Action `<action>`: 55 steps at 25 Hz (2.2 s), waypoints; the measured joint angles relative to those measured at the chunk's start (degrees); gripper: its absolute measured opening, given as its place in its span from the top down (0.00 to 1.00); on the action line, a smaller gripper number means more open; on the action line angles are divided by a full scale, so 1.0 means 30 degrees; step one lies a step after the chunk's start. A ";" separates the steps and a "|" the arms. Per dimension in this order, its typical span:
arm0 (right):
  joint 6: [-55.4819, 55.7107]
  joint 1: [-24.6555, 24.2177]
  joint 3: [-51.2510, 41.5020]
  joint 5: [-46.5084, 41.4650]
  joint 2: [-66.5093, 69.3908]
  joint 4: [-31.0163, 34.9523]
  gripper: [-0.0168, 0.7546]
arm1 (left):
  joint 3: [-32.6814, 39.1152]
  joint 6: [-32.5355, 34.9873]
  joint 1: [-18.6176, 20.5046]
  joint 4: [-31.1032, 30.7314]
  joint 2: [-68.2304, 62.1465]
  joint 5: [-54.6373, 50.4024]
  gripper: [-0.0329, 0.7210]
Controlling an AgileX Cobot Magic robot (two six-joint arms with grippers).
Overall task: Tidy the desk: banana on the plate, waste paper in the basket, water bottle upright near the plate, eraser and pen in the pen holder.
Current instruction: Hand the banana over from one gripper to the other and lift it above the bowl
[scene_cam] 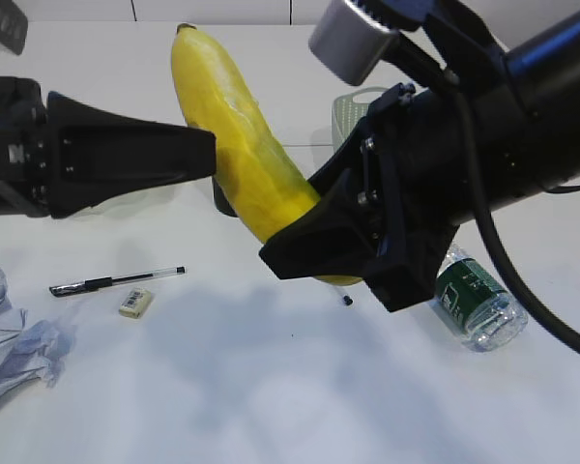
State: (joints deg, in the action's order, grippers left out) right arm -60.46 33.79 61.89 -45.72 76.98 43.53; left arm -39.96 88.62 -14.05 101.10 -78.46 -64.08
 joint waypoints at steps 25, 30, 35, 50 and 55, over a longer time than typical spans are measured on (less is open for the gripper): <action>-0.0160 0.0000 -0.0042 0.0762 0.0000 0.0070 0.57 | -0.3179 0.0200 -0.0779 -0.0035 -0.2687 -0.0887 0.23; -0.0160 0.0000 -0.0042 0.0819 0.0000 0.0070 0.57 | -0.3812 0.0200 -0.1438 -0.0035 -0.3173 -0.0850 0.23; -0.0277 0.0000 -0.0042 0.1050 0.0000 0.0070 0.57 | -0.3988 0.0161 -0.1466 -0.0035 -0.3212 -0.0814 0.31; -0.0810 0.0000 -0.0042 0.1188 0.0000 -0.0009 0.57 | -0.4024 -0.0308 -0.1582 0.0187 -0.3212 -0.1243 0.49; -0.0810 0.0000 -0.0042 0.1188 0.0000 -0.0009 0.57 | -0.4024 -0.0308 -0.1582 0.0187 -0.3212 -0.1264 0.49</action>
State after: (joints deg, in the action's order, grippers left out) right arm -62.89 33.79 61.76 -42.16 76.98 43.51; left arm -52.03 87.69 -18.79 101.66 -88.10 -67.87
